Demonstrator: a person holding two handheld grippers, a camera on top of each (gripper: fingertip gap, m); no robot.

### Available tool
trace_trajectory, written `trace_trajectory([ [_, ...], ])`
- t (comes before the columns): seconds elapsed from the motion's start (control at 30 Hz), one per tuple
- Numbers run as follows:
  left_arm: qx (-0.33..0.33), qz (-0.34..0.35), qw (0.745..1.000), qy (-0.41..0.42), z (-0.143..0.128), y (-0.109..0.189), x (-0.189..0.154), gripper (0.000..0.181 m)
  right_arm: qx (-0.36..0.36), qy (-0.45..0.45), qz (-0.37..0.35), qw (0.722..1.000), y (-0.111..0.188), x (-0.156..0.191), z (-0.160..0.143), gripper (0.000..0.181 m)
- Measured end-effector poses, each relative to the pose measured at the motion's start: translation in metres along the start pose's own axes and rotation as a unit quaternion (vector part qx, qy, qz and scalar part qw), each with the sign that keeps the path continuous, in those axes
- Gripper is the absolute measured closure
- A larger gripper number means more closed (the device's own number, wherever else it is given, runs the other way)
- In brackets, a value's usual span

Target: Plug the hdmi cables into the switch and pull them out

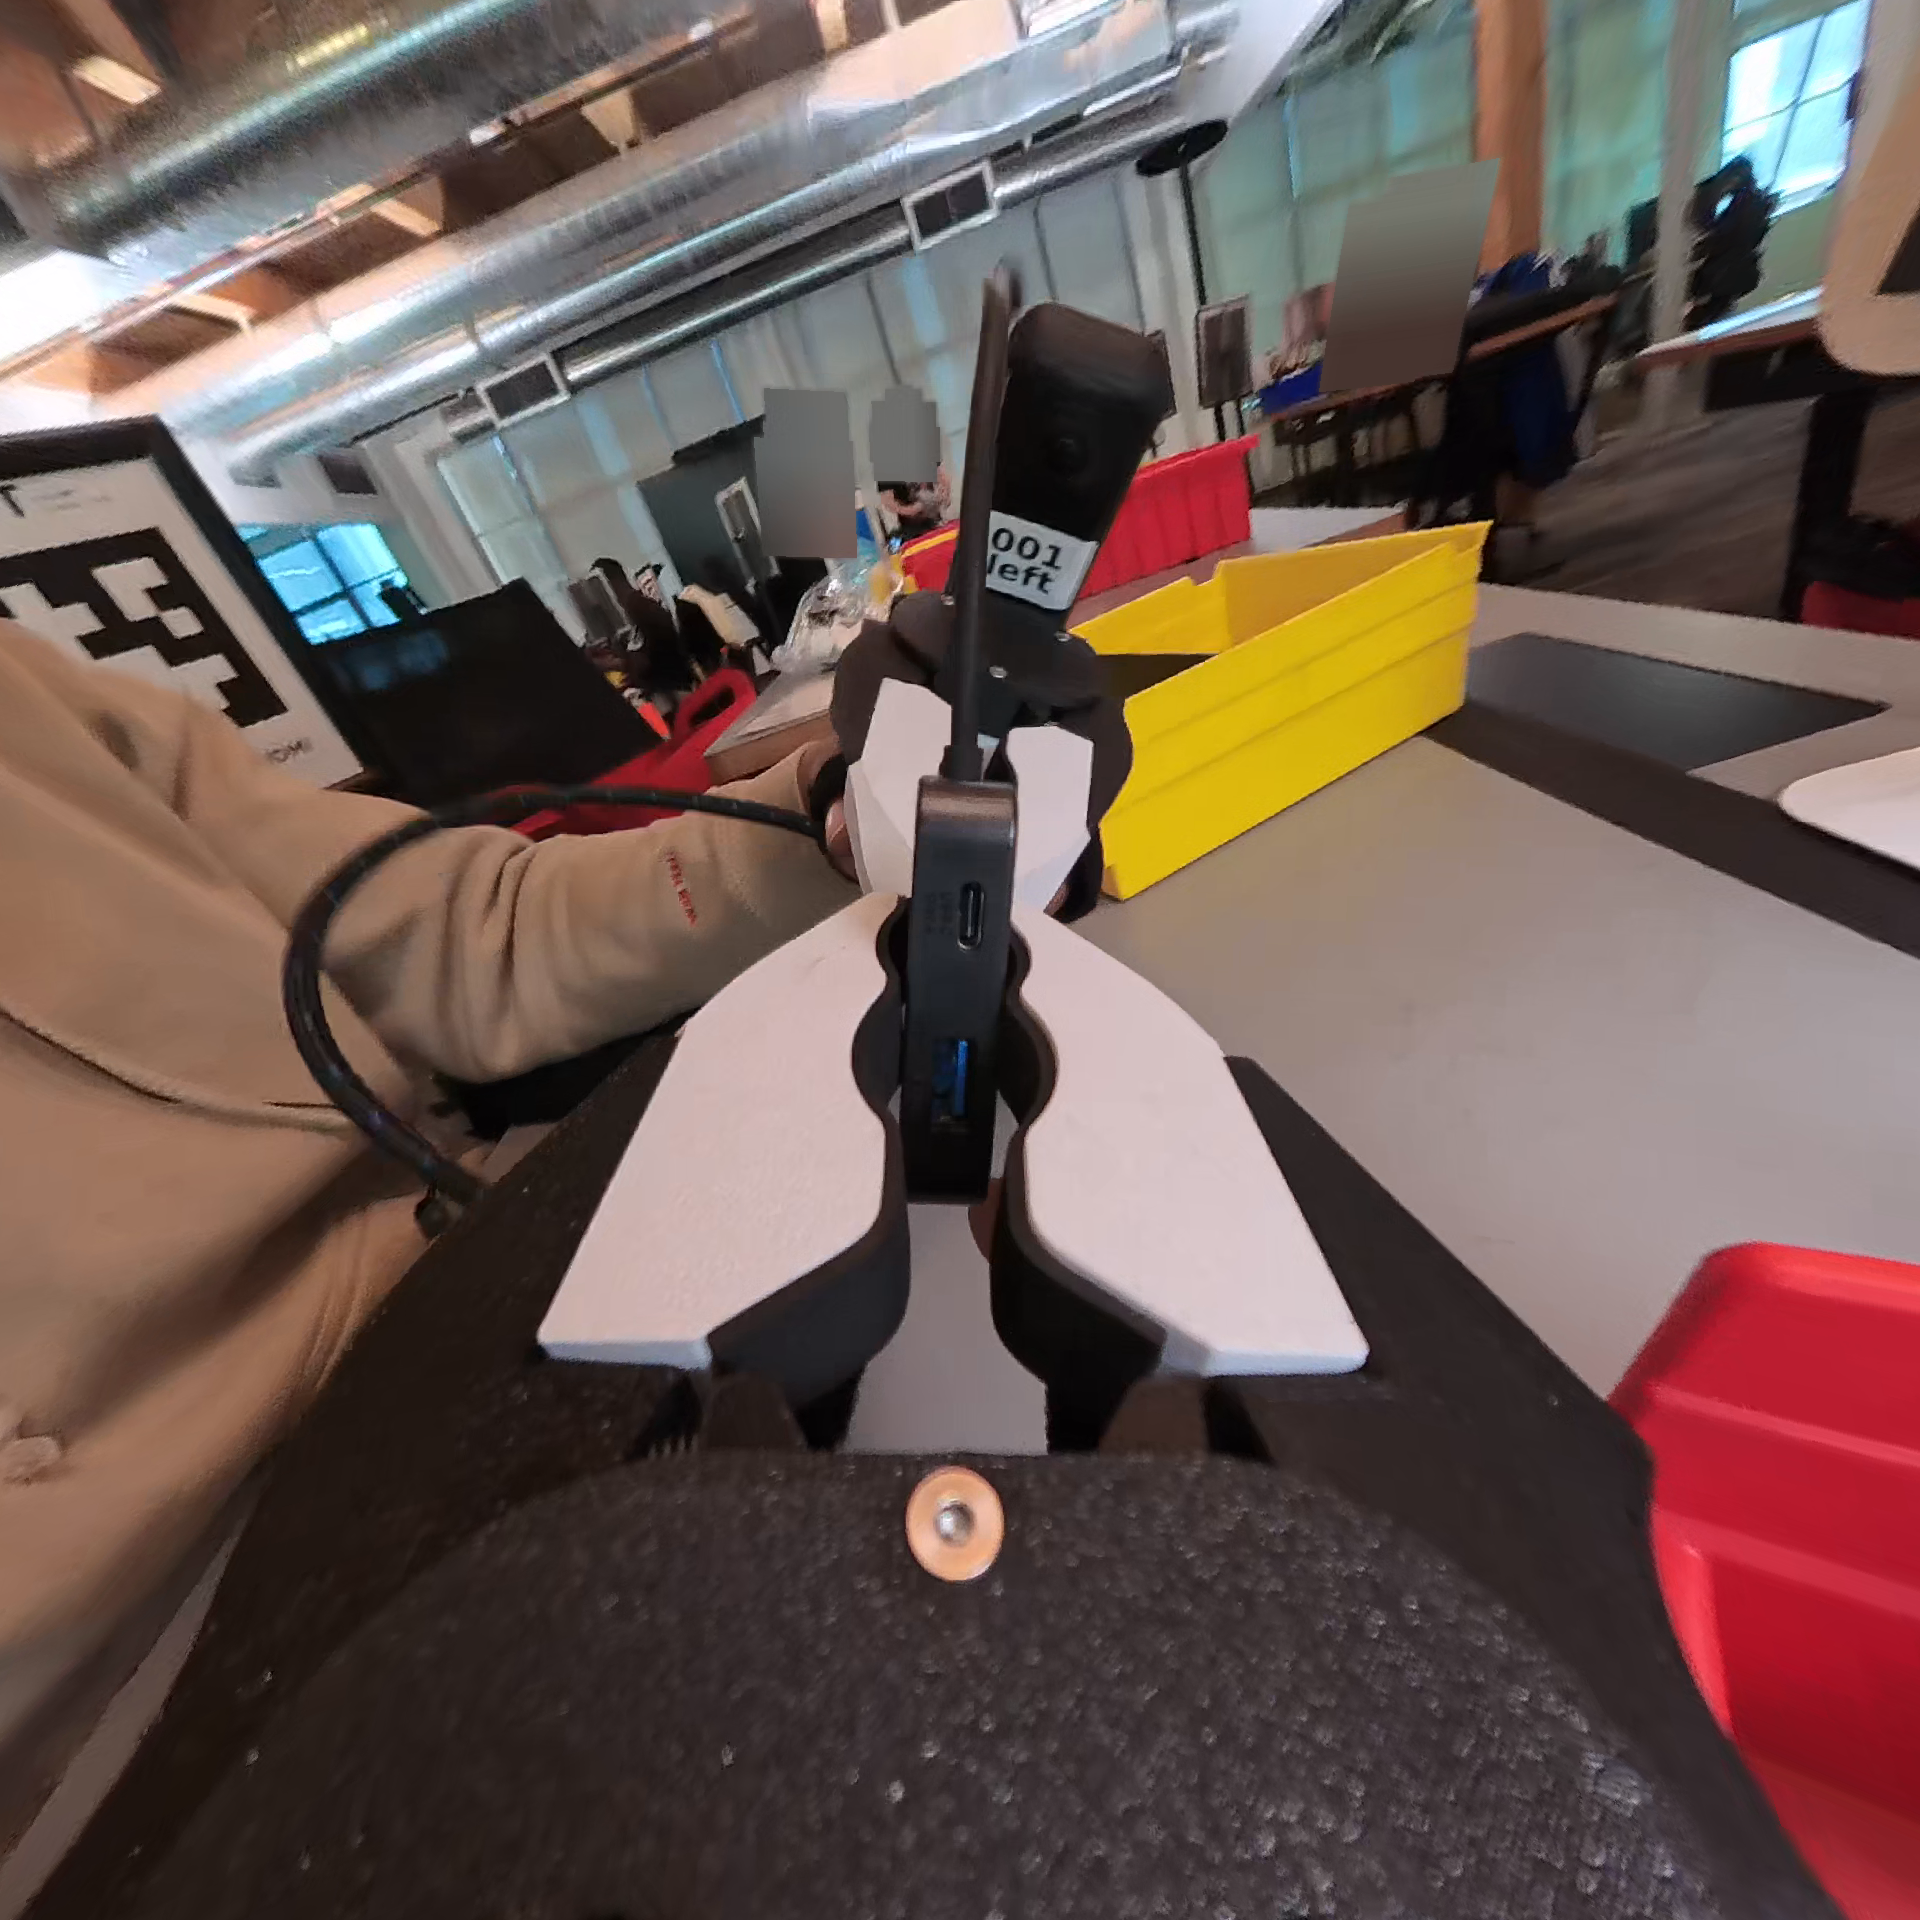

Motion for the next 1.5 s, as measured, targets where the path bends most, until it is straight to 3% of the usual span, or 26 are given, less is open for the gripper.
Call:
trace_trajectory([
  [0.27, -0.010, 0.009, 1.000, -0.023, 0.007, 0.012, -0.003, 0.170, 0.019, 0.056, -0.040, 0.997, -0.006, 0.013, 0.012, 0.167],
  [0.37, -0.011, 0.019, 0.999, -0.041, 0.011, 0.018, -0.009, 0.170, 0.039, 0.080, -0.067, 0.994, -0.004, 0.020, 0.018, 0.152],
  [0.47, -0.018, 0.036, 0.998, -0.058, 0.016, 0.020, -0.014, 0.169, 0.052, 0.113, -0.071, 0.990, -0.001, 0.031, 0.023, 0.168],
  [0.53, -0.068, 0.045, 0.994, -0.074, 0.025, 0.029, -0.021, 0.159, 0.076, 0.146, -0.094, 0.982, 0.002, 0.046, 0.036, 0.168],
  [0.63, -0.124, 0.106, 0.980, -0.113, 0.041, 0.061, -0.037, 0.155, 0.054, 0.217, -0.143, 0.964, 0.027, 0.087, 0.072, 0.168],
  [0.73, -0.150, 0.179, 0.959, -0.159, 0.049, 0.089, -0.052, 0.156, 0.039, 0.274, -0.250, 0.928, 0.062, 0.116, 0.112, 0.168],
  [0.9, -0.148, 0.208, 0.950, -0.182, 0.055, 0.097, -0.063, 0.156, 0.062, 0.288, -0.421, 0.858, 0.113, 0.128, 0.172, 0.168],
  [1.03, -0.143, 0.202, 0.950, -0.191, 0.057, 0.089, -0.068, 0.156, 0.060, 0.244, -0.542, 0.802, 0.146, 0.095, 0.191, 0.167],
  [1.17, -0.128, 0.211, 0.948, -0.201, 0.057, 0.085, -0.069, 0.157, 0.110, 0.172, -0.598, 0.775, 0.164, 0.026, 0.156, 0.168],
  [1.37, -0.122, 0.223, 0.948, -0.191, 0.054, 0.088, -0.062, 0.158, 0.287, 0.144, -0.606, 0.728, 0.158, -0.044, 0.111, 0.167],
  [1.5, -0.101, 0.240, 0.949, -0.179, 0.049, 0.089, -0.053, 0.158, 0.411, 0.114, -0.614, 0.664, 0.170, -0.072, 0.109, 0.165],
])
Point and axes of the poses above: each gripper's, where its closed fingertips meet, y back along the fingers, z out of its top, x = y × z across the jaws, the point moved 10 cm from there along y, back along the fingers, and after that the axes turned 9 degrees about -y, right-handed, at the moved point
